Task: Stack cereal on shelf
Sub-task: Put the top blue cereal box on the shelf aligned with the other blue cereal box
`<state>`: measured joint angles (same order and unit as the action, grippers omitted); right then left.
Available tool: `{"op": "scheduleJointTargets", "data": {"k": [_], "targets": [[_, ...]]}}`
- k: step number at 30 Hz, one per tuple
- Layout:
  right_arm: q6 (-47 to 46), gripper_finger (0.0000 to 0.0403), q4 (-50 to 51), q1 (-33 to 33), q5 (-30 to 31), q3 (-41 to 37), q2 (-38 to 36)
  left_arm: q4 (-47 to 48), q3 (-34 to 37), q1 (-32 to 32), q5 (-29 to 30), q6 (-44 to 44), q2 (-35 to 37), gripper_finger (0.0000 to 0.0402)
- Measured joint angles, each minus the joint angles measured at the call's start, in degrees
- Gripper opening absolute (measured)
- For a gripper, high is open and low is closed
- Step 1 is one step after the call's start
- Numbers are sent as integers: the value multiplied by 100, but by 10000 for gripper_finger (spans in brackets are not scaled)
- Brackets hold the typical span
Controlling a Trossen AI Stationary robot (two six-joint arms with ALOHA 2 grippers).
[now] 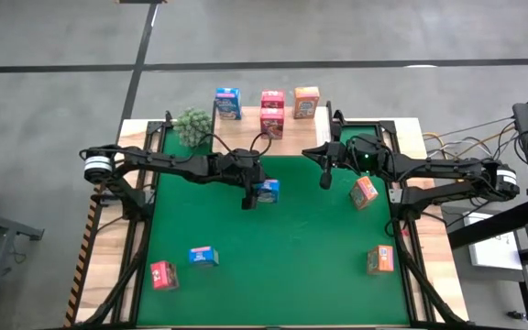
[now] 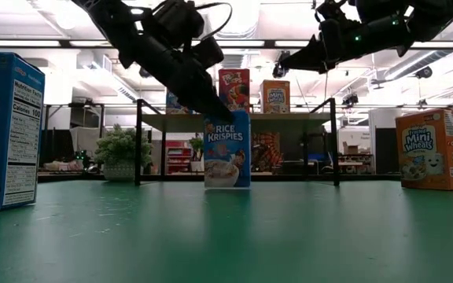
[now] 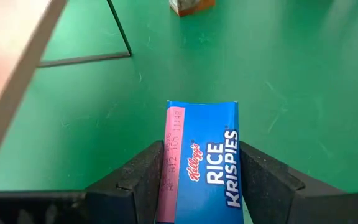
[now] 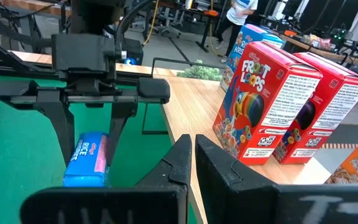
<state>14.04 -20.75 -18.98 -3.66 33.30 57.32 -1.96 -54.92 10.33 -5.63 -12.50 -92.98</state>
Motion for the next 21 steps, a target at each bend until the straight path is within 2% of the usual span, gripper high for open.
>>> {"op": "scheduleJointTargets", "data": {"k": [8,15,21], "targets": [[-2,13,76,0,2,-2,0,422,-2,-2,-166,-37,728,173],[-2,13,76,-2,4,-2,0,2179,-487,0,-155,-236,1531,173],[-9,12,76,-2,4,-2,0,3072,-1040,101,-124,-809,2020,173]]}}
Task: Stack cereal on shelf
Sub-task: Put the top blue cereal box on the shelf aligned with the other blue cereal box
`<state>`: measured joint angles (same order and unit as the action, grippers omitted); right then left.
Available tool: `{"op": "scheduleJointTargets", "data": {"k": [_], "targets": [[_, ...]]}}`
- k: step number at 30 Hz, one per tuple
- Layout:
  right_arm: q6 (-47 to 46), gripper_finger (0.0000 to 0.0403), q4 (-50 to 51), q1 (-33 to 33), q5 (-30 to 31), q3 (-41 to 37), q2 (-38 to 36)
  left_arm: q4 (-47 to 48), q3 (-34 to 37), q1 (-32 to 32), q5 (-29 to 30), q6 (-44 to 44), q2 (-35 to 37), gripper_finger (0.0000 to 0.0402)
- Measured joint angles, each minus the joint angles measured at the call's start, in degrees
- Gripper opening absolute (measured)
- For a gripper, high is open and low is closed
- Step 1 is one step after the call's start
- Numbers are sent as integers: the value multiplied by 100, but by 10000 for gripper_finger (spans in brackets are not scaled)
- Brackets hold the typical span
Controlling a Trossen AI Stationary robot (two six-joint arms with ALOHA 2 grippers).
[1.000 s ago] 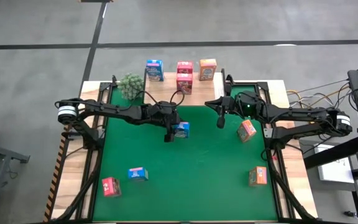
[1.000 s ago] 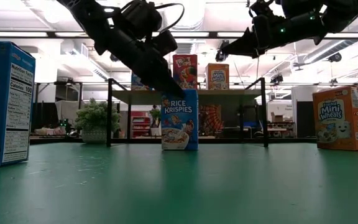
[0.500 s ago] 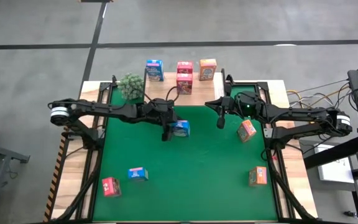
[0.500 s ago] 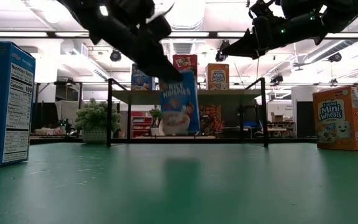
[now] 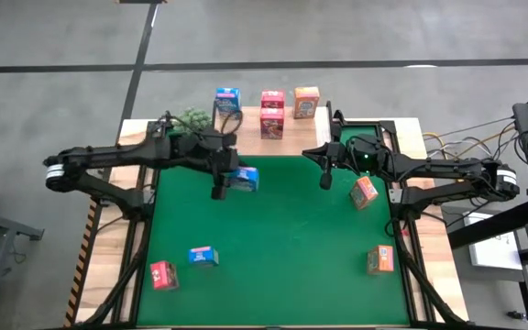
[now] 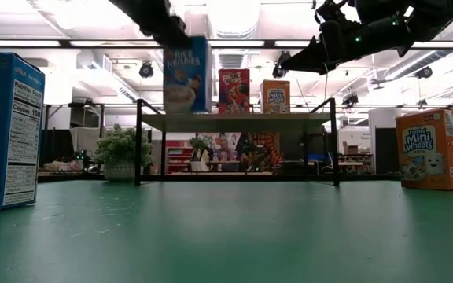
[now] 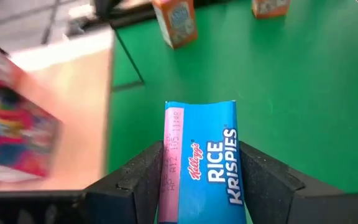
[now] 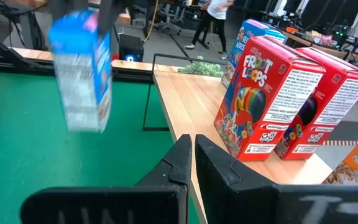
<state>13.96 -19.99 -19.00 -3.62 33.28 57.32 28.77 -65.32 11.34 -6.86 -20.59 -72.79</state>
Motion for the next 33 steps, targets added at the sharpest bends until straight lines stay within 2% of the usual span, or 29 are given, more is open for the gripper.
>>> {"op": "scheduleJointTargets", "data": {"k": [6,12,17,23,33], "targets": [[-2,13,-2,0,0,0,0,833,-686,452,34,-512,101,173],[0,13,0,0,0,0,0,1331,-1204,1248,33,-1123,7,173],[9,13,0,0,0,0,0,1358,-1272,2019,-39,-1585,8,173],[11,13,0,0,0,0,0,1253,-1243,2853,-554,-1710,-128,173],[11,13,0,0,4,0,0,1001,-1292,3276,-801,-1796,-731,173]]}}
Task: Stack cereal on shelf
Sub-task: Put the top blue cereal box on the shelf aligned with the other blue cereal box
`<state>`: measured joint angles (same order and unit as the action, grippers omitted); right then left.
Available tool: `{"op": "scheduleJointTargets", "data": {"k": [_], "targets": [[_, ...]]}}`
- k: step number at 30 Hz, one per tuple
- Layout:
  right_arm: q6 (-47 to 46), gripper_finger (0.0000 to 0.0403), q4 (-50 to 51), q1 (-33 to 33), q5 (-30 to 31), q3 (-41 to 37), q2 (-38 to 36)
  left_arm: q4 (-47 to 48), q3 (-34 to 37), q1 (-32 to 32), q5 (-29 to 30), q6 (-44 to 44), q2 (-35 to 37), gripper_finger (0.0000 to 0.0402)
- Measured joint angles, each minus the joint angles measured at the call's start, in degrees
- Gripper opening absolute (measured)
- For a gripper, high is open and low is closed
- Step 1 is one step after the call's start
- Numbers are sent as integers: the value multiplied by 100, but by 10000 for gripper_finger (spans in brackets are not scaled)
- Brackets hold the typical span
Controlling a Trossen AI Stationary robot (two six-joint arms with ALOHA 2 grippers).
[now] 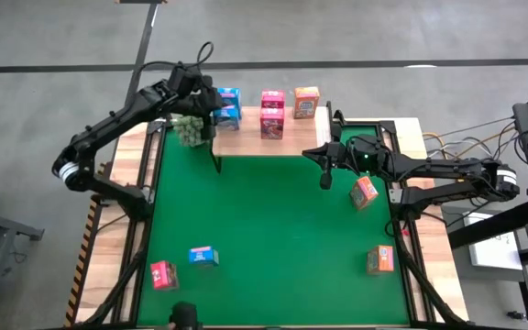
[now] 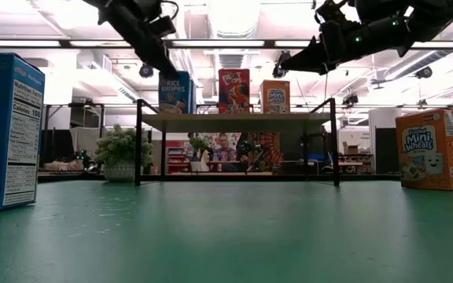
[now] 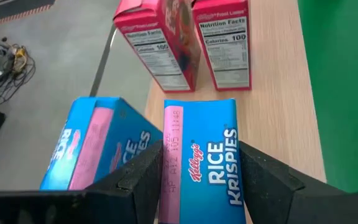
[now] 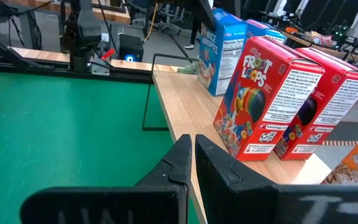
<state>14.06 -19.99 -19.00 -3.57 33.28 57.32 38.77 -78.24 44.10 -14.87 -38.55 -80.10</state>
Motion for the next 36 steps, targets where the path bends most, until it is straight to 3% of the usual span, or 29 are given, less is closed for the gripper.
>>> {"op": "scheduleJointTargets", "data": {"k": [17,36], "targets": [[0,13,0,0,4,0,0,24,-72,0,-271,355,-216,173],[-2,13,0,0,9,0,0,78,-72,7,-111,235,-205,173]]}}
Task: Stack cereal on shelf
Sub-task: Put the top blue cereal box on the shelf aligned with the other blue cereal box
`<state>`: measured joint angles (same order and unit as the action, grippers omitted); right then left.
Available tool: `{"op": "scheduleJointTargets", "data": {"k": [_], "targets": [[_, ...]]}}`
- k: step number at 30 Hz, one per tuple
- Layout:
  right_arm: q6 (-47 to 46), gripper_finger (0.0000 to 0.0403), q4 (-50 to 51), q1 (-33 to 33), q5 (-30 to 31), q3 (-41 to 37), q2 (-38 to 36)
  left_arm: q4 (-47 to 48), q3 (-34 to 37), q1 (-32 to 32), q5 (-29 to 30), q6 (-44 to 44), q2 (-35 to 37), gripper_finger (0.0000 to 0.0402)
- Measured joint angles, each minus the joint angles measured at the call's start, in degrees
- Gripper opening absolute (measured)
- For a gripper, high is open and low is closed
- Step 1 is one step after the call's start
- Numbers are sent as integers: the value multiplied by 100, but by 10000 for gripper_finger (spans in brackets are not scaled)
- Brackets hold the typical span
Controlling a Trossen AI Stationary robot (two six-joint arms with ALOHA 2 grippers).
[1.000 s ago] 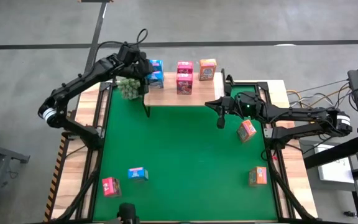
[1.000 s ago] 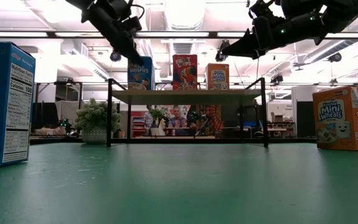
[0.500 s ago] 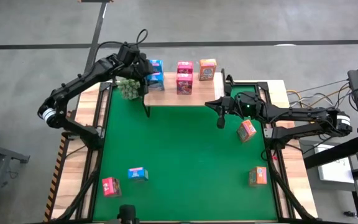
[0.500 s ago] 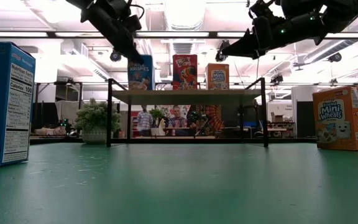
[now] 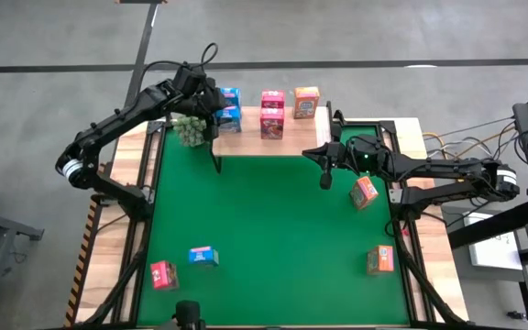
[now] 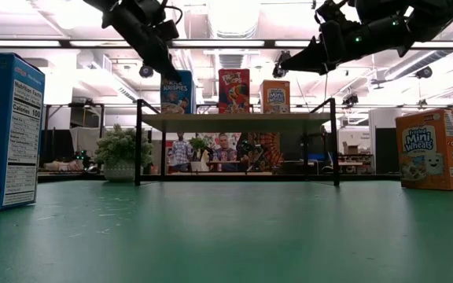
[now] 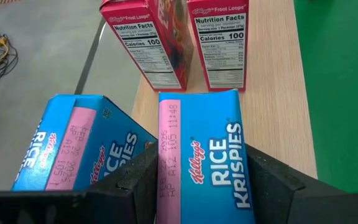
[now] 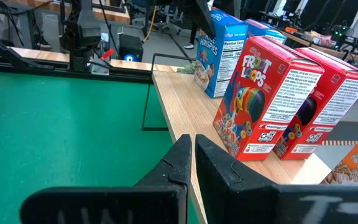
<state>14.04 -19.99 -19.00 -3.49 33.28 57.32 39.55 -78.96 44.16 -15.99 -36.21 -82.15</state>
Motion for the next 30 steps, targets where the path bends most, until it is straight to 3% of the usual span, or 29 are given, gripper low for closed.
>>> {"op": "scheduleJointTargets", "data": {"k": [16,23,30], "targets": [[0,13,0,0,0,0,0,-51,0,0,70,-53,34,241],[2,13,0,0,0,0,0,37,-74,-2,349,-79,192,244],[0,13,0,0,0,0,0,684,-636,-2,350,-79,254,244]]}}
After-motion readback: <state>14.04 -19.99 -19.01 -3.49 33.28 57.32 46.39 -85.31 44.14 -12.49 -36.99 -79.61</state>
